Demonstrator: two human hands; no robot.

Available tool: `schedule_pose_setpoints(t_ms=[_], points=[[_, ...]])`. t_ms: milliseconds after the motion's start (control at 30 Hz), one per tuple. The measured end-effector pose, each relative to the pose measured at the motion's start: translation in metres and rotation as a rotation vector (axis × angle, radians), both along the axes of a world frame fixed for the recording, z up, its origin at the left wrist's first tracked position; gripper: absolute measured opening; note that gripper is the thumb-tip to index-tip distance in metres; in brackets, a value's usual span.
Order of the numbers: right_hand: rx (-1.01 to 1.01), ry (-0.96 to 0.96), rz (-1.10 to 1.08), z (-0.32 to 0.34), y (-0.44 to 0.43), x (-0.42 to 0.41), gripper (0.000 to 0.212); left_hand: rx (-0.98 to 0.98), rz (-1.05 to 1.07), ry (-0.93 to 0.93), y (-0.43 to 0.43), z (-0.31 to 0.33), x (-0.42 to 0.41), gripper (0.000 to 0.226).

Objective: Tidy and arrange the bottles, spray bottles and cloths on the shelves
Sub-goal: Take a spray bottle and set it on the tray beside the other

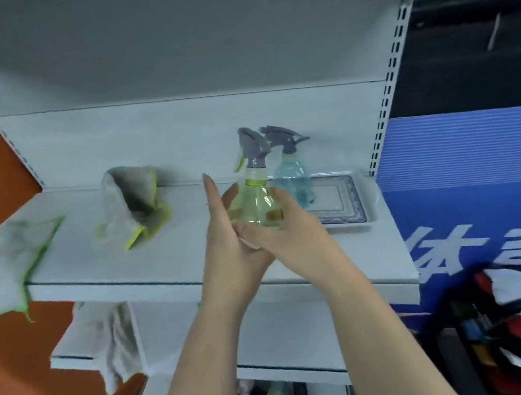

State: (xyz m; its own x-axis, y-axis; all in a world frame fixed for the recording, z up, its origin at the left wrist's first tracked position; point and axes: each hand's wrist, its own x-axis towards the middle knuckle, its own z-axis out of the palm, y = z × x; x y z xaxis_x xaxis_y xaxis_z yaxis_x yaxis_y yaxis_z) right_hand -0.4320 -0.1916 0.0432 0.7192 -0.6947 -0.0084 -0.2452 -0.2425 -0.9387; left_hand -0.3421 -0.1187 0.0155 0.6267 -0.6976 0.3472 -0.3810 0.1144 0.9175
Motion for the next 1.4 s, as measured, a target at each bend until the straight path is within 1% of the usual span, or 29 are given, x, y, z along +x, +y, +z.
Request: schedule_pose_setpoints(t_ms=[67, 100, 200, 267, 300, 400, 500, 567, 633, 667, 700, 733, 800, 833, 900, 967, 1033, 1100, 1167, 1233, 1267, 1300, 1367, 1400], points=[[0.020, -0.031, -0.122, -0.004, -0.014, -0.005, 0.040, -0.018, -0.088, -0.007, -0.017, -0.010, -0.002, 0.123], [0.045, -0.058, -0.175, -0.004, -0.020, -0.007, 0.039, -0.031, -0.129, -0.002, -0.026, -0.015, -0.002, 0.118], [0.082, -0.144, -0.297, -0.008, -0.034, -0.010, 0.047, -0.089, -0.224, 0.042, -0.047, -0.022, -0.002, 0.110], [0.061, -0.166, -0.361, -0.012, -0.040, -0.009, 0.050, -0.112, -0.283, 0.111, -0.059, -0.026, -0.002, 0.105], [0.037, -0.155, -0.400, -0.015, -0.043, -0.008, 0.054, -0.121, -0.310, 0.161, -0.065, -0.028, -0.001, 0.101], [-0.027, -0.026, -0.504, -0.023, -0.050, -0.009, 0.067, -0.166, -0.342, 0.249, -0.075, -0.033, 0.005, 0.084], [-0.074, 0.030, -0.550, -0.028, -0.065, -0.013, 0.079, -0.262, -0.213, 0.267, -0.079, -0.031, 0.017, 0.066], [-0.099, 0.049, -0.577, -0.028, -0.080, -0.017, 0.086, -0.288, -0.026, 0.274, -0.085, -0.029, 0.031, 0.048], [-0.140, 0.104, -0.604, -0.028, -0.095, -0.022, 0.090, -0.188, 0.144, 0.247, -0.094, -0.026, 0.047, 0.027], [-0.153, 0.121, -0.616, -0.029, -0.103, -0.024, 0.089, -0.085, 0.168, 0.200, -0.099, -0.027, 0.055, 0.022], [-0.155, 0.123, -0.625, -0.030, -0.110, -0.024, 0.087, 0.041, 0.149, 0.131, -0.106, -0.028, 0.062, 0.021], [-0.152, 0.123, -0.628, -0.031, -0.117, -0.025, 0.084, 0.162, 0.104, 0.054, -0.113, -0.030, 0.067, 0.029], [-0.148, 0.142, -0.606, -0.034, -0.129, -0.021, 0.079, 0.337, 0.008, -0.090, -0.126, -0.032, 0.073, 0.061], [-0.154, 0.153, -0.579, -0.034, -0.134, -0.018, 0.075, 0.392, -0.016, -0.156, -0.132, -0.032, 0.074, 0.076], [-0.180, 0.198, -0.504, -0.036, -0.142, -0.010, 0.068, 0.457, -0.016, -0.304, -0.145, -0.029, 0.078, 0.095], [-0.192, 0.240, -0.446, -0.040, -0.146, -0.004, 0.070, 0.502, -0.002, -0.418, -0.155, -0.026, 0.081, 0.106], [-0.196, 0.260, -0.445, -0.045, -0.149, -0.001, 0.078, 0.563, 0.006, -0.447, -0.157, -0.027, 0.083, 0.111], [-0.218, 0.284, -0.461, -0.047, -0.151, 0.003, 0.086, 0.611, 0.023, -0.465, -0.152, -0.030, 0.085, 0.111], [-0.230, 0.335, -0.472, -0.048, -0.147, 0.004, 0.098, 0.643, 0.038, -0.483, -0.143, -0.035, 0.085, 0.109], [-0.206, 0.372, -0.494, -0.047, -0.137, 0.003, 0.107, 0.624, 0.057, -0.470, -0.132, -0.041, 0.085, 0.101], [-0.191, 0.373, -0.519, -0.047, -0.131, 0.001, 0.106, 0.575, 0.061, -0.444, -0.127, -0.043, 0.085, 0.092], [-0.179, 0.363, -0.546, -0.047, -0.124, -0.001, 0.101, 0.499, 0.062, -0.404, -0.121, -0.046, 0.084, 0.078], [-0.187, 0.330, -0.615, -0.050, -0.107, -0.006, 0.083, 0.330, 0.064, -0.309, -0.105, -0.049, 0.083, 0.048], [-0.219, 0.307, -0.646, -0.051, -0.098, -0.008, 0.074, 0.275, 0.080, -0.275, -0.098, -0.050, 0.082, 0.041]])
